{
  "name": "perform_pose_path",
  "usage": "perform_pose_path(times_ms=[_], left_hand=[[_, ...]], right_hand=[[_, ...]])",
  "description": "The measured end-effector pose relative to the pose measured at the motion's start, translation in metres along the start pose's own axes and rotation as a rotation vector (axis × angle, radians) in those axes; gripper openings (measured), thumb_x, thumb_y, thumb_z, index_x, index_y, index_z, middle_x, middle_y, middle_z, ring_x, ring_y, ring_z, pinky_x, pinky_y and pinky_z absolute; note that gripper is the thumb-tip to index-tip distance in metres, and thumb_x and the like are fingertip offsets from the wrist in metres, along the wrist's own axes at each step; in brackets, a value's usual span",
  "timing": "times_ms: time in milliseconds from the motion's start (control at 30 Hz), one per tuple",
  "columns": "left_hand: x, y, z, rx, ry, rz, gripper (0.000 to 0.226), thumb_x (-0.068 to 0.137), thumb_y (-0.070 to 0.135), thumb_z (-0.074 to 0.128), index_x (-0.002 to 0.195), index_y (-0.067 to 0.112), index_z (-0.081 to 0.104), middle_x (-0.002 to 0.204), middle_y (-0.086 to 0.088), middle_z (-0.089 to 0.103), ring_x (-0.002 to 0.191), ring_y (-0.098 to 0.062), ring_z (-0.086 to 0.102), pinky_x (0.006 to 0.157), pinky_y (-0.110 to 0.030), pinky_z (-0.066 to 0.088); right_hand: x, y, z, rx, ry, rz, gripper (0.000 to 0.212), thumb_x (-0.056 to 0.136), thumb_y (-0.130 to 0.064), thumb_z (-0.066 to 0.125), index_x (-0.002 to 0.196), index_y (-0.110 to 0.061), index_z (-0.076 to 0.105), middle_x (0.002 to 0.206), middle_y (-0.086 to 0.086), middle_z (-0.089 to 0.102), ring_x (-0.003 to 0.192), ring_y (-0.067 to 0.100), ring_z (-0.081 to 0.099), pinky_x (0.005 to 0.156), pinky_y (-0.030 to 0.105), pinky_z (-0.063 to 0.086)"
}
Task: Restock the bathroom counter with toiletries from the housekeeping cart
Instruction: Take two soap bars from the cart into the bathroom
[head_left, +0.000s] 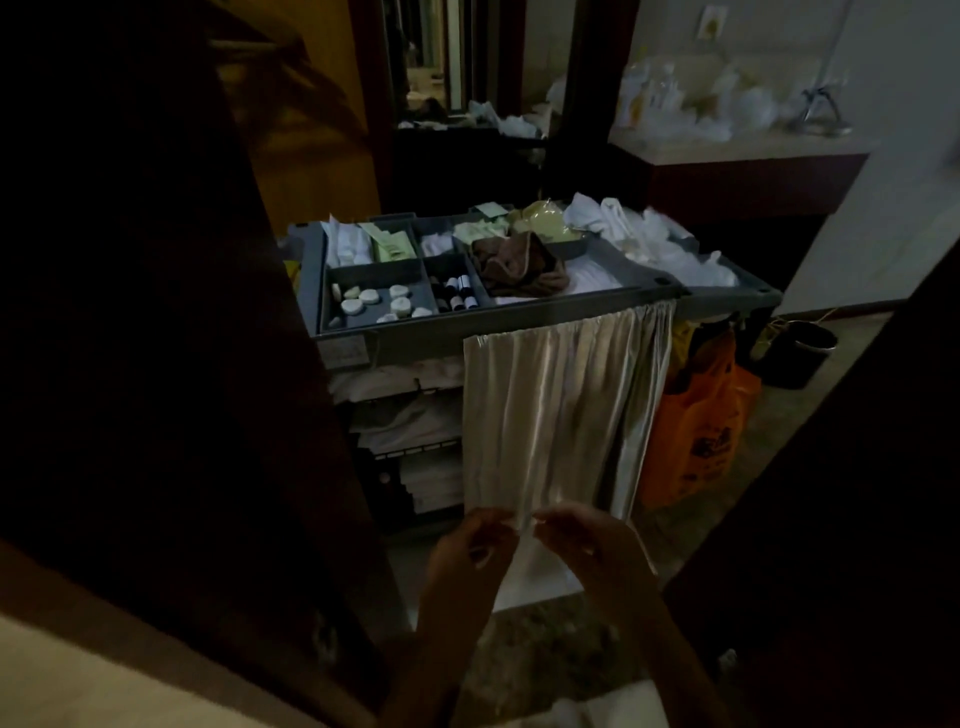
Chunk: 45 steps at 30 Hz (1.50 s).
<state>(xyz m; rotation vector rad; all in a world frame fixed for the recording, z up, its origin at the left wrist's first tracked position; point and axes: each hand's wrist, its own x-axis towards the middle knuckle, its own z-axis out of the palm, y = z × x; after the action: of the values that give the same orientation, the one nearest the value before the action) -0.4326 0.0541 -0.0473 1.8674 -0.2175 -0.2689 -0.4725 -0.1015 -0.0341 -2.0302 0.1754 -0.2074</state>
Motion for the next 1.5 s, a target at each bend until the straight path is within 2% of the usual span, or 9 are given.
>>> perform_pose_path(times_ms=[67,133,233,367,533,767,1100,1267,1500], left_hand=[[0.013,0.000,-0.006,-0.061,0.027,-0.029,0.018,0.092,0.012,0.060,0.095,0.029,0.064,0.092,0.017,0.065,0.080,0.013,0.061,0.073,-0.003,0.044],[0.033,-0.003,-0.010,-0.036,0.108,-0.017,0.017,0.091,0.012,0.063,0.100,0.027,0.065,0.098,0.014,0.068,0.089,0.007,0.063,0.078,-0.008,0.047],[0.064,-0.009,-0.015,0.016,0.212,-0.013,0.024,0.088,0.010,0.067,0.098,0.031,0.066,0.096,0.015,0.069,0.093,0.004,0.064,0.082,-0.010,0.048],[0.113,-0.008,-0.015,0.094,0.357,0.038,0.018,0.085,0.013,0.071,0.099,0.024,0.070,0.094,0.011,0.072,0.088,0.002,0.067,0.081,-0.020,0.054],[0.179,0.016,-0.001,0.036,0.360,-0.043,0.025,0.087,0.010,0.068,0.102,0.030,0.067,0.098,0.014,0.069,0.090,0.004,0.065,0.079,-0.016,0.053],[0.241,0.033,0.035,0.023,0.332,-0.080,0.027,0.089,0.012,0.065,0.111,0.026,0.066,0.104,0.012,0.068,0.095,0.003,0.064,0.085,-0.020,0.054],[0.285,0.017,0.017,0.019,0.420,-0.168,0.027,0.089,0.011,0.065,0.106,0.033,0.065,0.100,0.016,0.068,0.093,0.006,0.063,0.077,-0.010,0.050],[0.336,0.019,-0.003,-0.011,0.401,-0.074,0.027,0.089,0.009,0.064,0.108,0.028,0.066,0.101,0.013,0.070,0.094,0.003,0.064,0.081,-0.014,0.052],[0.424,0.032,-0.054,-0.006,0.396,0.041,0.024,0.091,0.012,0.063,0.108,0.028,0.065,0.101,0.015,0.069,0.095,0.005,0.063,0.079,-0.013,0.052]], right_hand=[[0.027,0.002,0.006,0.031,-0.052,0.047,0.003,0.089,-0.041,0.063,0.091,-0.043,0.064,0.087,-0.025,0.068,0.084,-0.010,0.063,0.076,0.019,0.052],[0.055,0.002,0.015,0.091,-0.118,0.081,0.013,0.091,-0.024,0.064,0.093,-0.037,0.065,0.090,-0.019,0.070,0.089,-0.008,0.063,0.080,0.015,0.051],[0.099,0.001,0.025,0.091,-0.199,0.016,0.015,0.090,-0.017,0.066,0.093,-0.031,0.068,0.089,-0.022,0.070,0.090,-0.009,0.063,0.076,0.007,0.046],[0.165,-0.001,0.026,0.115,-0.305,-0.066,0.013,0.091,-0.010,0.064,0.098,-0.019,0.069,0.091,-0.012,0.069,0.088,-0.007,0.063,0.076,0.009,0.046],[0.243,0.005,0.004,0.105,-0.386,-0.112,0.019,0.092,-0.015,0.061,0.097,-0.034,0.063,0.095,-0.016,0.066,0.092,-0.010,0.060,0.078,0.006,0.046],[0.313,0.036,-0.030,0.115,-0.382,-0.068,0.019,0.092,-0.020,0.062,0.098,-0.038,0.061,0.101,-0.014,0.067,0.097,-0.004,0.061,0.087,0.019,0.049],[0.356,0.050,0.000,0.106,-0.488,0.010,0.020,0.092,-0.021,0.060,0.096,-0.040,0.057,0.099,-0.016,0.064,0.094,-0.008,0.059,0.087,0.018,0.048],[0.400,0.044,0.008,0.096,-0.443,-0.045,0.015,0.091,-0.021,0.063,0.097,-0.034,0.065,0.096,-0.017,0.067,0.094,-0.008,0.060,0.081,0.010,0.046],[0.481,0.015,0.034,0.087,-0.355,-0.095,0.012,0.091,-0.020,0.065,0.100,-0.026,0.070,0.095,-0.014,0.070,0.094,-0.001,0.064,0.082,0.017,0.052]])
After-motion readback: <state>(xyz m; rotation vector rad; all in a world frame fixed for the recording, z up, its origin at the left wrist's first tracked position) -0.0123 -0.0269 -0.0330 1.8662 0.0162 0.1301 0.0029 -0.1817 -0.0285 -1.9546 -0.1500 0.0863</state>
